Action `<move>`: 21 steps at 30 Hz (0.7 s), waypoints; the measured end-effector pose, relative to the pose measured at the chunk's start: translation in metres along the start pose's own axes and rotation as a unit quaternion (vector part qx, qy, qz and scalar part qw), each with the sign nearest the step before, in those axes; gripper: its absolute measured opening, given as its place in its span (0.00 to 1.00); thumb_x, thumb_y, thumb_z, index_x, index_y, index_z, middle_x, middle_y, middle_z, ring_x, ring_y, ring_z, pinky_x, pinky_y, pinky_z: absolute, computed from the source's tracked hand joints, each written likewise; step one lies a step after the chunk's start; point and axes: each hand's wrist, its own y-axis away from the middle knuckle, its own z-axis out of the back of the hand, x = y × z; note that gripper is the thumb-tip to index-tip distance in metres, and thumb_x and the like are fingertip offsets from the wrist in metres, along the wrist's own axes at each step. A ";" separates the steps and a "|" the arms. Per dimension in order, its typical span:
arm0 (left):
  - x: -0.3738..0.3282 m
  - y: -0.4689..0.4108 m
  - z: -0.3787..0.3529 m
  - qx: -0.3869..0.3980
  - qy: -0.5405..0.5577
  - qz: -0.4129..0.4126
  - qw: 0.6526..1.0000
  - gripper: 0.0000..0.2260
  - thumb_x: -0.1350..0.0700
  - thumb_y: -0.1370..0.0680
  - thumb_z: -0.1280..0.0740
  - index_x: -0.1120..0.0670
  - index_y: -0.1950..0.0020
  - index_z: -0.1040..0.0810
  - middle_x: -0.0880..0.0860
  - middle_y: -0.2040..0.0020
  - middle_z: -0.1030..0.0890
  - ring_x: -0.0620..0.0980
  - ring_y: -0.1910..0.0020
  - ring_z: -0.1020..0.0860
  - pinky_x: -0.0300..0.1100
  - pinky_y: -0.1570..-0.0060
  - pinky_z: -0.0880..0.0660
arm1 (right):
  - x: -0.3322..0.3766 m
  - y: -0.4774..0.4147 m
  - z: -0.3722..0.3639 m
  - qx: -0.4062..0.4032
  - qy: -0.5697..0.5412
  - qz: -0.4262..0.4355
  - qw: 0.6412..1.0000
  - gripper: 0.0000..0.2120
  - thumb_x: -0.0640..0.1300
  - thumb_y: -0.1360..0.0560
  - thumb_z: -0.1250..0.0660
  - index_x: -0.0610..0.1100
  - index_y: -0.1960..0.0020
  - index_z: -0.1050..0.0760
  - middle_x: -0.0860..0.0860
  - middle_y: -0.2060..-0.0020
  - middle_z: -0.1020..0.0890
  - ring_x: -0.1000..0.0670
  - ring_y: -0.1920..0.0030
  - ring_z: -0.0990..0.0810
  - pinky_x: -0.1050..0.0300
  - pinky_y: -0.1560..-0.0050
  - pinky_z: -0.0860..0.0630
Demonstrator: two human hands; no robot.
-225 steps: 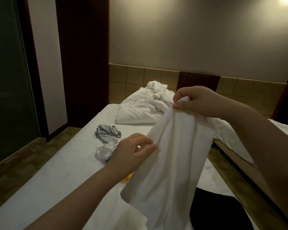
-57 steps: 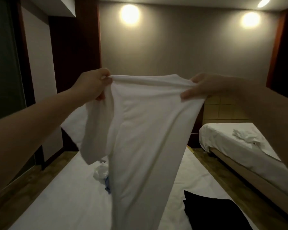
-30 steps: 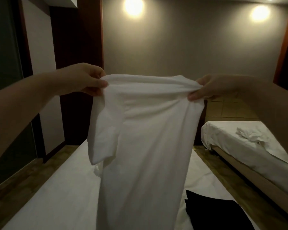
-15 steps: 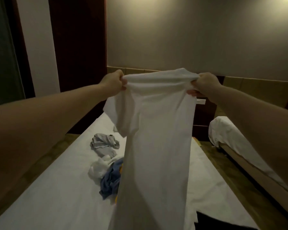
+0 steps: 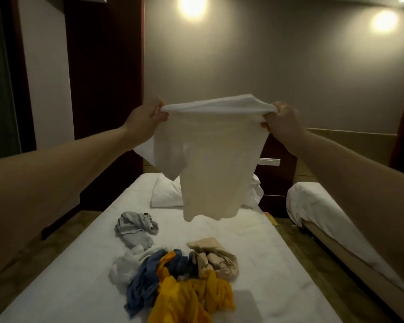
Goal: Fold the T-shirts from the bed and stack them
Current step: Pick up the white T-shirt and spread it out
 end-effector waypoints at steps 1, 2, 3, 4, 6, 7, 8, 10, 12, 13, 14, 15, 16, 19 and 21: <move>-0.005 0.021 0.004 0.011 0.004 0.004 1.000 0.04 0.56 0.20 0.40 0.57 0.52 0.30 0.56 0.55 0.26 0.50 0.57 0.29 0.41 0.60 0.34 | 0.001 0.022 0.006 0.017 -0.021 -0.014 1.000 0.07 0.40 0.24 0.41 0.43 0.59 0.26 0.43 0.59 0.22 0.42 0.55 0.20 0.44 0.49 0.24; -0.009 0.047 0.007 0.026 0.007 0.012 1.000 0.04 0.56 0.20 0.40 0.56 0.52 0.29 0.53 0.57 0.26 0.48 0.60 0.29 0.40 0.61 0.35 | 0.000 0.047 0.011 0.039 -0.039 -0.030 0.998 0.06 0.40 0.23 0.40 0.42 0.56 0.25 0.43 0.59 0.22 0.44 0.56 0.21 0.45 0.47 0.23; -0.011 0.077 0.011 0.043 0.004 0.019 0.999 0.03 0.56 0.20 0.40 0.54 0.53 0.29 0.51 0.59 0.27 0.45 0.62 0.30 0.39 0.62 0.34 | -0.002 0.075 0.015 0.060 -0.047 -0.046 0.996 0.06 0.39 0.23 0.40 0.41 0.53 0.24 0.44 0.59 0.22 0.45 0.55 0.21 0.46 0.47 0.23; -0.013 0.113 0.014 0.063 -0.001 0.025 0.998 0.04 0.56 0.20 0.39 0.51 0.55 0.30 0.49 0.61 0.27 0.42 0.63 0.30 0.38 0.63 0.34 | -0.005 0.106 0.020 0.084 -0.040 -0.060 0.994 0.06 0.40 0.22 0.40 0.42 0.50 0.24 0.46 0.58 0.22 0.45 0.54 0.21 0.49 0.47 0.22; -0.013 0.196 0.017 0.097 0.005 0.039 0.994 0.07 0.54 0.21 0.38 0.47 0.59 0.30 0.48 0.61 0.25 0.39 0.64 0.28 0.36 0.63 0.32 | -0.014 0.174 0.032 0.122 -0.003 -0.080 0.989 0.07 0.40 0.22 0.40 0.44 0.48 0.24 0.47 0.58 0.23 0.48 0.57 0.22 0.61 0.54 0.23; -0.014 0.240 0.018 0.105 0.013 0.048 0.993 0.07 0.51 0.21 0.38 0.46 0.59 0.30 0.48 0.62 0.25 0.39 0.64 0.27 0.35 0.62 0.31 | -0.021 0.210 0.038 0.139 0.025 -0.083 0.987 0.06 0.39 0.23 0.39 0.44 0.51 0.24 0.47 0.58 0.22 0.48 0.58 0.23 0.63 0.58 0.25; -0.016 0.283 0.018 0.111 0.018 0.057 0.992 0.06 0.48 0.23 0.38 0.45 0.59 0.30 0.49 0.62 0.24 0.38 0.64 0.26 0.33 0.62 0.32 | -0.028 0.247 0.042 0.158 0.055 -0.085 0.982 0.05 0.39 0.24 0.39 0.44 0.54 0.24 0.46 0.59 0.22 0.47 0.58 0.24 0.60 0.60 0.28; -0.019 0.368 0.015 0.123 0.021 0.089 0.988 0.06 0.47 0.24 0.40 0.46 0.59 0.29 0.49 0.63 0.23 0.37 0.62 0.26 0.29 0.64 0.33 | -0.043 0.324 0.045 0.202 0.099 -0.089 0.970 0.06 0.41 0.25 0.39 0.43 0.57 0.25 0.45 0.60 0.22 0.45 0.58 0.26 0.56 0.61 0.36; -0.023 0.444 0.009 0.142 0.032 0.121 0.982 0.07 0.51 0.22 0.37 0.48 0.60 0.28 0.49 0.64 0.23 0.37 0.61 0.25 0.29 0.65 0.33 | -0.059 0.398 0.042 0.238 0.121 -0.096 0.959 0.12 0.48 0.27 0.44 0.41 0.58 0.26 0.47 0.61 0.23 0.47 0.58 0.28 0.57 0.62 0.41; -0.023 0.478 0.006 0.157 0.034 0.134 0.978 0.06 0.53 0.22 0.37 0.47 0.59 0.29 0.47 0.63 0.23 0.37 0.62 0.25 0.29 0.66 0.33 | -0.067 0.431 0.040 0.247 0.112 -0.109 0.956 0.14 0.49 0.29 0.44 0.40 0.59 0.26 0.47 0.62 0.23 0.47 0.59 0.27 0.56 0.62 0.41; -0.022 0.508 0.003 0.172 0.033 0.150 0.973 0.06 0.54 0.22 0.37 0.46 0.58 0.30 0.45 0.62 0.23 0.38 0.63 0.26 0.30 0.67 0.33 | -0.077 0.461 0.037 0.254 0.101 -0.133 0.953 0.12 0.48 0.27 0.43 0.40 0.60 0.27 0.46 0.63 0.23 0.46 0.59 0.27 0.55 0.63 0.40; -0.020 0.533 0.000 0.185 0.029 0.161 0.969 0.07 0.54 0.22 0.37 0.43 0.57 0.31 0.44 0.62 0.24 0.38 0.64 0.26 0.31 0.67 0.34 | -0.085 0.486 0.033 0.260 0.101 -0.155 0.948 0.10 0.45 0.25 0.41 0.41 0.63 0.29 0.47 0.64 0.24 0.45 0.58 0.26 0.54 0.63 0.39; -0.019 0.552 -0.001 0.199 0.027 0.171 0.965 0.09 0.53 0.21 0.37 0.41 0.58 0.32 0.47 0.65 0.25 0.38 0.66 0.27 0.33 0.68 0.35 | -0.092 0.508 0.030 0.259 0.109 -0.165 0.945 0.11 0.41 0.24 0.39 0.44 0.65 0.31 0.49 0.67 0.26 0.44 0.59 0.26 0.56 0.65 0.38; -0.028 0.573 0.005 0.191 0.013 0.184 0.964 0.04 0.45 0.25 0.42 0.43 0.58 0.33 0.47 0.68 0.28 0.40 0.68 0.28 0.42 0.66 0.35 | -0.094 0.544 0.031 0.213 0.109 -0.165 0.957 0.14 0.37 0.24 0.38 0.47 0.67 0.34 0.50 0.68 0.28 0.47 0.60 0.27 0.55 0.67 0.41; -0.042 0.570 0.018 0.136 0.003 0.140 0.981 0.10 0.42 0.26 0.44 0.47 0.58 0.31 0.47 0.65 0.26 0.44 0.66 0.28 0.41 0.64 0.35 | -0.080 0.553 0.045 0.181 0.083 -0.135 0.971 0.11 0.37 0.24 0.38 0.47 0.64 0.30 0.49 0.67 0.27 0.47 0.61 0.27 0.55 0.66 0.41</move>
